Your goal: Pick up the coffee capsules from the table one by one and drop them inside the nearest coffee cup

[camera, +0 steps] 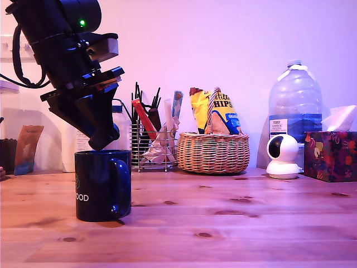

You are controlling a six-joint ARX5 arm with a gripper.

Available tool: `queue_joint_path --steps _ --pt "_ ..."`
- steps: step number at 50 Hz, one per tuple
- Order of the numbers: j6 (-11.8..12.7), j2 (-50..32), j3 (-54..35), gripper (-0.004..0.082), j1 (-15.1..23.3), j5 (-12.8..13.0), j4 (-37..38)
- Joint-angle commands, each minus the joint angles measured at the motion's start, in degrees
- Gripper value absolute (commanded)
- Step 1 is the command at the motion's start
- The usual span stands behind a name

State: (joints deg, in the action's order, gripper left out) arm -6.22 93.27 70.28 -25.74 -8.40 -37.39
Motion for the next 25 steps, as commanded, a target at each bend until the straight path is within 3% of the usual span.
queue_joint_path --steps 1,18,21,25 --pt "-0.2 0.9 0.2 0.0199 -0.1 0.1 0.1" --pt "-0.2 0.9 0.2 0.0214 0.0 0.1 0.1" --pt "-0.2 0.9 0.2 0.0345 0.0 0.1 0.3" --pt "0.8 0.9 0.2 0.065 0.0 0.2 0.5"
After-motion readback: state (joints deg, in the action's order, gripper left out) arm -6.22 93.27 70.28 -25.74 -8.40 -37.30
